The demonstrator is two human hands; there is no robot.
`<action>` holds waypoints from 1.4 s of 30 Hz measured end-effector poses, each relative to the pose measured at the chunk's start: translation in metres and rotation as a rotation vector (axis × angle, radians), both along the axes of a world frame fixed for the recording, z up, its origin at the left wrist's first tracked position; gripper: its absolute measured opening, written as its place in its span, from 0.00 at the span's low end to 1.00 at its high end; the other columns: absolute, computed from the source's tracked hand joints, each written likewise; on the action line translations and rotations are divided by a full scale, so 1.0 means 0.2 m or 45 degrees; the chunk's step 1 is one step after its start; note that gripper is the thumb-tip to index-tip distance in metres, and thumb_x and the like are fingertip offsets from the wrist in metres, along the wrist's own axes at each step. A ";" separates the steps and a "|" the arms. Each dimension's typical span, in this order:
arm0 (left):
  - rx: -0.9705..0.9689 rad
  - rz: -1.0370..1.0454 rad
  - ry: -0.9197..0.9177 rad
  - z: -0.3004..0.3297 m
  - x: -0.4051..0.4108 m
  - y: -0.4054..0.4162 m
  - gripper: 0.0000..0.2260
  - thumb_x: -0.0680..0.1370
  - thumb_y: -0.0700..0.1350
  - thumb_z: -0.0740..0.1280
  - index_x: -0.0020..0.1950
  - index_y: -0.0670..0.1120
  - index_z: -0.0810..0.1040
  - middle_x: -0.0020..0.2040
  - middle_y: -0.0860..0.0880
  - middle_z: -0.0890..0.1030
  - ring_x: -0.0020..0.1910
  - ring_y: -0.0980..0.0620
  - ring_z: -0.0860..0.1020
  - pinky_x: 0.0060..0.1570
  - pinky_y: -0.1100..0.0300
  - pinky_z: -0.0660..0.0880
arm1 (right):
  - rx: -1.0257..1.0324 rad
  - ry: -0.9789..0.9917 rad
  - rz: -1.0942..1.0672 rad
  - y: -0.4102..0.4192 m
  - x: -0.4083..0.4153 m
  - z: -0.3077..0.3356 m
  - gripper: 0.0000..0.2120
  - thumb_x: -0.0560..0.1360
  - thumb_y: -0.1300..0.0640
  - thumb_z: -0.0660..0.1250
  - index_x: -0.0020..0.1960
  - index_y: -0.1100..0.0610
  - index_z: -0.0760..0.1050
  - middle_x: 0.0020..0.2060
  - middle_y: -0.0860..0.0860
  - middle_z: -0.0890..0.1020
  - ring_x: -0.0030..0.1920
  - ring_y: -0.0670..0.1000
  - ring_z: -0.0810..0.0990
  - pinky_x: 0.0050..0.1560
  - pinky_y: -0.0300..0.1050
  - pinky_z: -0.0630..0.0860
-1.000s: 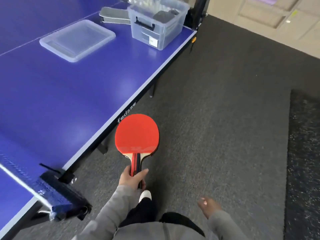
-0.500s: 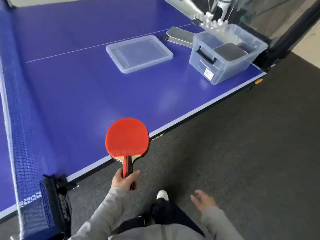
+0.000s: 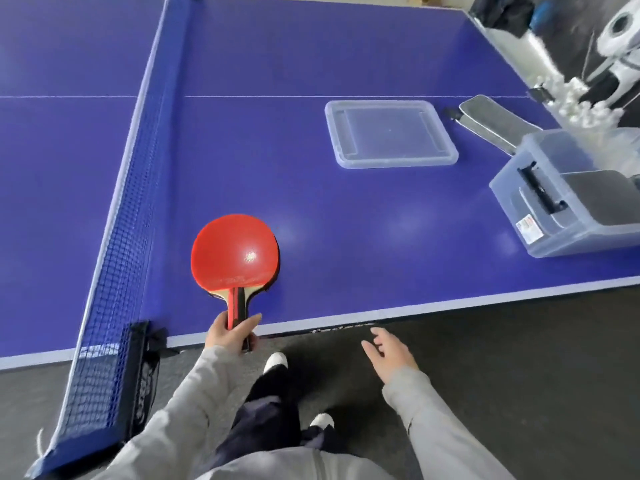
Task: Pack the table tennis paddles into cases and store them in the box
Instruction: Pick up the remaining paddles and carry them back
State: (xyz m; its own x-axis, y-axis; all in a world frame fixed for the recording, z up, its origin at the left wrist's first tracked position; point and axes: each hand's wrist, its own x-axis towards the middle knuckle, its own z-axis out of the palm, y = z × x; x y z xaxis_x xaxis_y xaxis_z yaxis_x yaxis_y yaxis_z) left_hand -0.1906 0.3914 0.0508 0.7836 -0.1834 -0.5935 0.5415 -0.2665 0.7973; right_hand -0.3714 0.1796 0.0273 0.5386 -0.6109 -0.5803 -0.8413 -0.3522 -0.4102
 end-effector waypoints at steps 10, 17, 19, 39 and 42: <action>0.041 0.127 0.077 -0.15 0.59 0.03 0.09 0.73 0.40 0.71 0.46 0.41 0.72 0.29 0.43 0.73 0.20 0.52 0.73 0.25 0.63 0.74 | -0.065 -0.053 0.258 -0.01 0.70 0.01 0.24 0.79 0.47 0.58 0.73 0.50 0.58 0.71 0.47 0.64 0.70 0.49 0.64 0.65 0.47 0.68; 0.085 0.159 0.107 -0.20 0.78 0.05 0.10 0.73 0.40 0.72 0.46 0.41 0.72 0.32 0.44 0.73 0.29 0.49 0.72 0.33 0.58 0.72 | -0.193 -0.016 0.400 -0.01 1.07 -0.05 0.27 0.79 0.47 0.59 0.75 0.51 0.56 0.75 0.49 0.56 0.75 0.49 0.53 0.70 0.47 0.60; 0.116 0.141 0.094 -0.21 0.80 0.05 0.09 0.72 0.39 0.72 0.44 0.42 0.72 0.34 0.44 0.72 0.31 0.49 0.71 0.31 0.59 0.71 | -0.256 0.024 0.430 -0.02 1.13 -0.07 0.27 0.79 0.46 0.59 0.75 0.50 0.56 0.76 0.49 0.55 0.75 0.50 0.52 0.70 0.48 0.60; 0.544 0.071 -0.098 -0.26 0.79 0.06 0.07 0.71 0.42 0.71 0.39 0.48 0.73 0.44 0.42 0.75 0.37 0.43 0.76 0.34 0.56 0.73 | -0.493 0.233 0.592 0.04 1.17 -0.18 0.33 0.78 0.41 0.58 0.77 0.48 0.48 0.77 0.52 0.46 0.77 0.54 0.45 0.71 0.51 0.59; 0.565 0.080 -0.108 -0.25 0.78 0.05 0.06 0.71 0.40 0.70 0.41 0.47 0.73 0.46 0.45 0.73 0.42 0.42 0.75 0.41 0.54 0.71 | -0.517 0.250 0.619 0.04 1.16 -0.18 0.33 0.78 0.40 0.56 0.77 0.48 0.46 0.77 0.52 0.45 0.77 0.54 0.45 0.71 0.51 0.60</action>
